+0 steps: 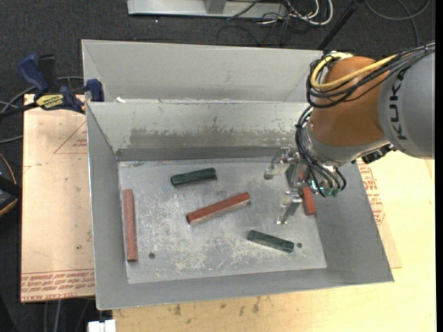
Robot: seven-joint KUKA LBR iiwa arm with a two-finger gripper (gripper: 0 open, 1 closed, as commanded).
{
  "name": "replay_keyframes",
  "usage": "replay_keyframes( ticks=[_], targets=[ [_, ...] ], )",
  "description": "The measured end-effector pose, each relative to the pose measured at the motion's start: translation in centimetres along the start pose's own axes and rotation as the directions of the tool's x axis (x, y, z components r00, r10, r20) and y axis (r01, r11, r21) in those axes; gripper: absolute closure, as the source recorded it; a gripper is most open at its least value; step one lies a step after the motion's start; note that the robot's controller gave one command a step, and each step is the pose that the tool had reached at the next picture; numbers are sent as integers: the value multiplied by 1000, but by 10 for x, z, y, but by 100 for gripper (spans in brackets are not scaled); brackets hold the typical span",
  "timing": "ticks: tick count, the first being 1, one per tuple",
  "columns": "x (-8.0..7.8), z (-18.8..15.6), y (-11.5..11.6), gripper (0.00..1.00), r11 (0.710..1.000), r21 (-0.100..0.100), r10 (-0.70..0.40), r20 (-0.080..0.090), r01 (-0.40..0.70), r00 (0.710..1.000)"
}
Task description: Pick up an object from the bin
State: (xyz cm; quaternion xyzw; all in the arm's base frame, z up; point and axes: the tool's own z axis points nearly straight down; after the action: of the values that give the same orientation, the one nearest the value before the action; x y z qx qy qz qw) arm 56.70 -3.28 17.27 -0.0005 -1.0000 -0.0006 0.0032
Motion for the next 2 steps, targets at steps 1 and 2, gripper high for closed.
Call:
replay_keyframes(
  ticks=[1, 2],
  targets=[
    [-2, -4, 0, 0, 1000, 1, -1, 7, 1, 1000],
    [35, 66, 12, 0, 995, -1, 95, 10, -95, 995]
  ],
)
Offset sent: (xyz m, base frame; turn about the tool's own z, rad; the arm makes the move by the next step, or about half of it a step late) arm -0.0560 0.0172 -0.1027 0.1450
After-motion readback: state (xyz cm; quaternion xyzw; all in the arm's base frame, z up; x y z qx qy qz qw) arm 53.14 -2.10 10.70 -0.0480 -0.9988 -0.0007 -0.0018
